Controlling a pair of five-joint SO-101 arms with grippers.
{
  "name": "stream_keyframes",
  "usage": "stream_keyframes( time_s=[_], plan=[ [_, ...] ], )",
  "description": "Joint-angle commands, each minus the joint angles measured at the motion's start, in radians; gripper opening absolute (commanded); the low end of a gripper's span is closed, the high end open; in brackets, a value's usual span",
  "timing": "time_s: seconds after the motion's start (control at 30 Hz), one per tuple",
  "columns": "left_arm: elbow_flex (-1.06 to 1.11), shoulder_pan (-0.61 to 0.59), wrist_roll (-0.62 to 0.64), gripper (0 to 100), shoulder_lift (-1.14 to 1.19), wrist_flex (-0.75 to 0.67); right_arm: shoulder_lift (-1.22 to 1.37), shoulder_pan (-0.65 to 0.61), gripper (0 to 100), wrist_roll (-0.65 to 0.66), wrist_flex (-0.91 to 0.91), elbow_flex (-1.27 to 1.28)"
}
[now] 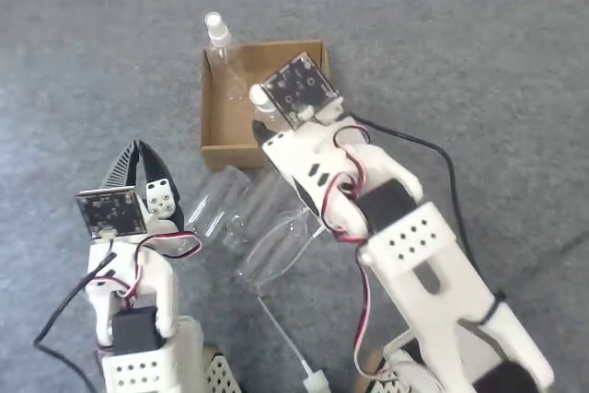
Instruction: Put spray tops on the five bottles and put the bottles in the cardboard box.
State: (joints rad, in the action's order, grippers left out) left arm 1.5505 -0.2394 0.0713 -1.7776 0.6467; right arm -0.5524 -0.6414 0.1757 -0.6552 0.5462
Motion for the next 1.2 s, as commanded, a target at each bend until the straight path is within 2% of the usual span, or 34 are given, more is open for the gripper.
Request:
stream_keyframes(
  time_s=[0.0,0.3,0.63,0.87,1.17],
  plan=[
    [-0.007,-0.008,0.009,1,-0.015,-0.035,0.048,-0.007,0.6,0.000,0.035,-0.132],
    [-0.007,-0.009,0.009,1,-0.015,-0.035,0.209,-0.007,0.6,0.000,0.038,-0.273],
    [-0.007,-0.009,0.006,1,-0.015,-0.035,0.346,-0.007,0.6,0.000,0.214,-0.288],
    [-0.007,-0.009,-0.040,1,-0.015,-0.032,0.444,-0.013,0.6,0.000,0.320,-0.290],
    [-0.010,-0.038,-0.038,1,-0.015,-0.032,0.599,-0.041,0.6,-0.032,0.340,-0.394]
  ],
)
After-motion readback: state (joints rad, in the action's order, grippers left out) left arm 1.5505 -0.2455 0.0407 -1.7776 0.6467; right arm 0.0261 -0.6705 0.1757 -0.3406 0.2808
